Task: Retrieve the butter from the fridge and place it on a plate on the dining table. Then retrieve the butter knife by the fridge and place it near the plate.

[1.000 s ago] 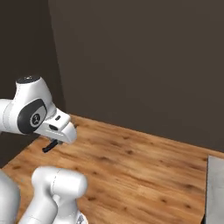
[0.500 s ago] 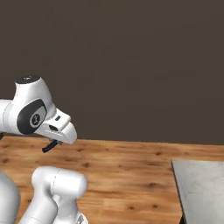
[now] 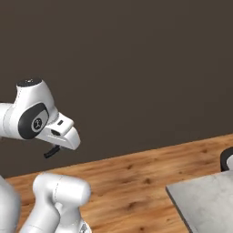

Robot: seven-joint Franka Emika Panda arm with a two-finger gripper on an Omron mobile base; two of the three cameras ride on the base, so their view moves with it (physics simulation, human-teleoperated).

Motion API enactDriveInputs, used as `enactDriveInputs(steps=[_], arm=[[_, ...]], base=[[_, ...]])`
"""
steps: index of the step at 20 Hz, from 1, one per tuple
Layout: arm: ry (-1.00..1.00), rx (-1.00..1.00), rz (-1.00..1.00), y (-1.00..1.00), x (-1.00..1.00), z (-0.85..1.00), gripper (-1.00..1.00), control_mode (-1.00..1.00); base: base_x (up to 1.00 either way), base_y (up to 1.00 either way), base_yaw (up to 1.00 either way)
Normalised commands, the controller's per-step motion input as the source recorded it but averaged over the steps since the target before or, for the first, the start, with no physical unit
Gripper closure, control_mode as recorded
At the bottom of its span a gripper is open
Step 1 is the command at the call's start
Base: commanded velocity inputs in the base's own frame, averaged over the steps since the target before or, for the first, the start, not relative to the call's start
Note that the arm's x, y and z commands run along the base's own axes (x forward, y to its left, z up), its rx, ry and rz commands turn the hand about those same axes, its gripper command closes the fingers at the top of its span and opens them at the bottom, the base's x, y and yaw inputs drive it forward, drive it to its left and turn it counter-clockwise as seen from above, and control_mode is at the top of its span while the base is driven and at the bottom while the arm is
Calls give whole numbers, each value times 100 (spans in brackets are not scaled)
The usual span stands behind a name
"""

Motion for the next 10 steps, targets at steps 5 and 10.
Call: enactDriveInputs(steps=[5, 10], arm=[[0, 0, 0, 0, 0, 0, 100, 100], [0, 0, 0, 0, 0, 0, 100, 100]], base=[[59, 46, -56], [62, 46, -55]])
